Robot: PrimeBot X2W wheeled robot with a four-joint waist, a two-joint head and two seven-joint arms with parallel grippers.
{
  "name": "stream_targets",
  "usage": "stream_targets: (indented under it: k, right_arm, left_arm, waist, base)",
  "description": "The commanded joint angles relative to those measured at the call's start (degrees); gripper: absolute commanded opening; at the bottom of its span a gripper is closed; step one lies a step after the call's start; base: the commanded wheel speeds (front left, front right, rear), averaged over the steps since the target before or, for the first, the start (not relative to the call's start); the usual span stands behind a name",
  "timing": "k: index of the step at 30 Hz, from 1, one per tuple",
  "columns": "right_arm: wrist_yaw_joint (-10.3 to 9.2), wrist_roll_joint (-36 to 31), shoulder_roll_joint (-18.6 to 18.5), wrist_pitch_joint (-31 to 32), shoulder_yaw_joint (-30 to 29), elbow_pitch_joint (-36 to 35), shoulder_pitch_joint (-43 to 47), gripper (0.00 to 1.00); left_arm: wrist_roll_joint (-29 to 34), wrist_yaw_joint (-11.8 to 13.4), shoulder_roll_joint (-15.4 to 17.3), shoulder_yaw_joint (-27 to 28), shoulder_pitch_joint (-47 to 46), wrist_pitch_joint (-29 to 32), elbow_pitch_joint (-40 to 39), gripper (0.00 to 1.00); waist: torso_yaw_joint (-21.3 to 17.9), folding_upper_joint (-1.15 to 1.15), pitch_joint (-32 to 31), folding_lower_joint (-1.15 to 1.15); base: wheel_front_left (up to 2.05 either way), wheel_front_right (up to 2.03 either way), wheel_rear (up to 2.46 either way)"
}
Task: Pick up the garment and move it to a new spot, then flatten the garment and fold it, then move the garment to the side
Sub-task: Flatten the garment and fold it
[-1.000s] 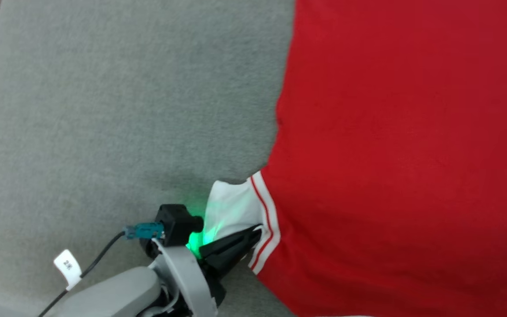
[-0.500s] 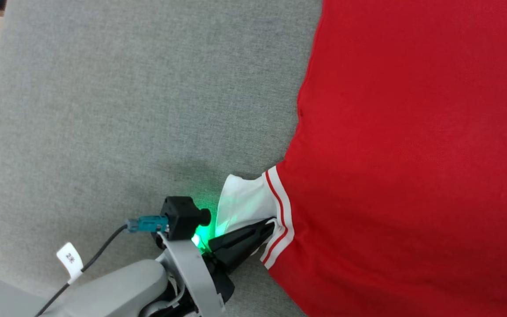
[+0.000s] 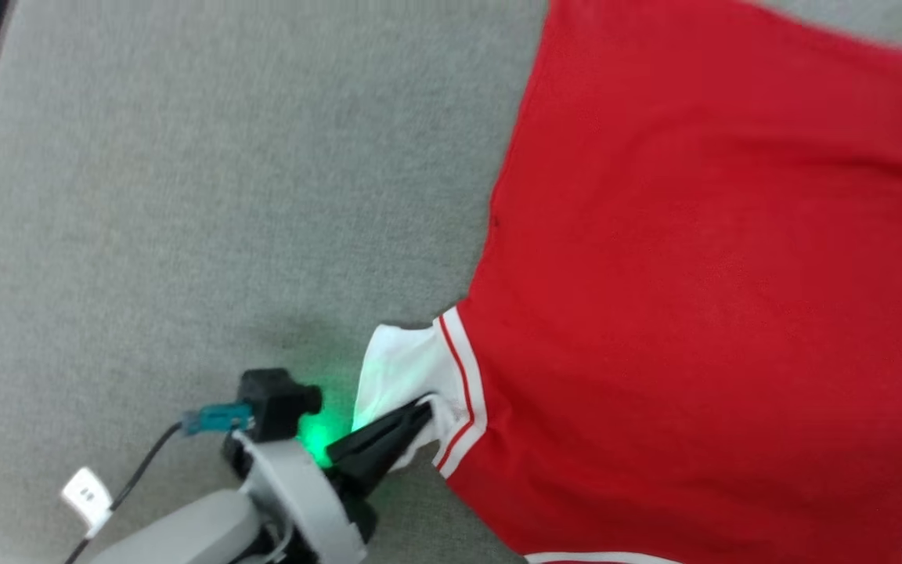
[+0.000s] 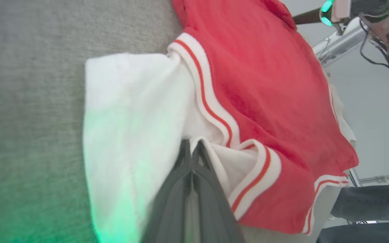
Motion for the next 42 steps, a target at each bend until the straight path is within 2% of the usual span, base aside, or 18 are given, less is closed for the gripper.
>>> stream_targets:
  k: [1,5,9,13,17,21,25,26,27,28,29,34,37,40,42]
  right_arm:
    - [0.02,3.2,-1.7,2.3,2.0,-2.8,8.2,0.00]
    - [0.01,8.3,-5.2,2.5,-0.3,-12.6,19.9,0.00]
    - [0.02,10.6,-5.2,3.3,-4.9,-21.2,33.5,0.00]
    - [0.02,10.0,-2.1,4.8,-8.6,-29.0,46.9,0.00]
    - [0.02,8.5,2.1,6.8,-9.8,-35.8,57.2,0.00]
    - [0.02,7.0,5.2,7.5,-8.9,-40.2,61.8,0.00]
    - [0.02,5.8,7.0,6.9,-7.4,-41.1,62.3,0.00]
    - [0.02,5.0,6.8,6.1,-7.2,-41.4,61.9,0.17]
    - [0.02,4.4,6.5,5.4,-7.0,-41.6,61.5,0.45]
    - [0.02,4.2,6.3,4.8,-6.9,-42.0,61.1,0.83]
    - [0.02,4.1,6.1,4.2,-7.1,-42.5,60.9,1.00]
    - [0.02,5.6,4.0,4.0,-10.2,-46.6,61.1,1.00]
    - [0.01,8.1,3.2,4.8,-15.3,-50.4,60.2,1.00]
    - [0.02,8.6,1.9,5.6,-19.1,-52.7,57.0,1.00]
    - [0.02,7.4,1.5,4.1,-20.1,-51.8,52.6,1.00]
  left_arm:
    - [-0.3,1.2,2.5,1.3,3.7,0.6,2.5,0.00]
    - [0.7,1.0,2.8,5.0,7.7,0.5,1.3,0.00]
    - [2.0,0.8,3.2,8.3,11.0,0.5,0.5,0.00]
    - [3.6,0.8,3.4,11.0,12.7,0.5,0.3,0.00]
    - [4.6,0.8,3.1,13.0,13.7,0.5,0.2,0.00]
    - [5.3,0.8,2.9,14.2,14.4,0.5,0.6,0.00]
    - [5.9,0.8,2.6,14.8,14.8,0.4,0.8,0.00]
    - [6.0,0.8,2.6,14.8,14.9,0.4,0.8,0.00]
    - [6.1,0.8,2.6,14.8,15.0,0.4,0.9,0.00]
    - [6.1,0.8,2.6,14.9,15.0,0.4,0.9,0.00]
    - [6.2,0.8,2.5,15.0,15.1,0.4,0.9,0.00]
    - [6.4,0.8,2.0,15.2,15.5,0.4,0.8,0.00]
    - [6.7,0.8,1.2,15.4,15.7,0.4,0.6,0.00]
    - [7.1,0.8,0.5,15.4,16.1,0.4,0.6,0.00]
    - [7.3,0.8,0.0,15.4,15.7,0.4,0.6,0.00]
  waist:
    - [-4.4,0.00,-6.2,0.00]
    - [-7.0,0.00,-9.1,0.00]
    - [-9.1,0.00,-10.6,0.00]
    - [-10.7,0.00,-11.1,0.00]
    - [-12.1,0.00,-11.5,0.00]
    - [-13.3,0.00,-11.7,0.00]
    - [-14.2,0.00,-12.2,0.00]
    - [-14.3,0.00,-12.3,0.00]
    - [-14.5,0.00,-12.3,0.00]
    - [-14.6,0.00,-12.4,0.00]
    - [-14.7,0.00,-12.5,0.00]
    - [-14.4,0.00,-12.9,0.00]
    - [-13.8,0.00,-13.2,0.00]
    - [-13.0,0.00,-13.3,0.00]
    - [-12.4,0.00,-13.1,0.00]
  base:
    - [0.00,0.00,0.00]
    - [0.00,0.00,0.00]
    - [0.00,0.00,0.00]
    - [0.00,0.00,0.00]
    - [0.00,0.00,0.00]
    - [0.00,0.00,0.00]
    - [0.00,0.00,0.00]
    - [0.00,0.00,0.00]
    - [0.00,0.00,0.00]
    - [0.00,0.00,0.00]
    - [0.00,0.00,0.00]
    - [0.00,0.00,0.00]
    - [0.00,0.00,0.00]
    - [0.00,0.00,0.00]
    - [0.00,0.00,0.00]
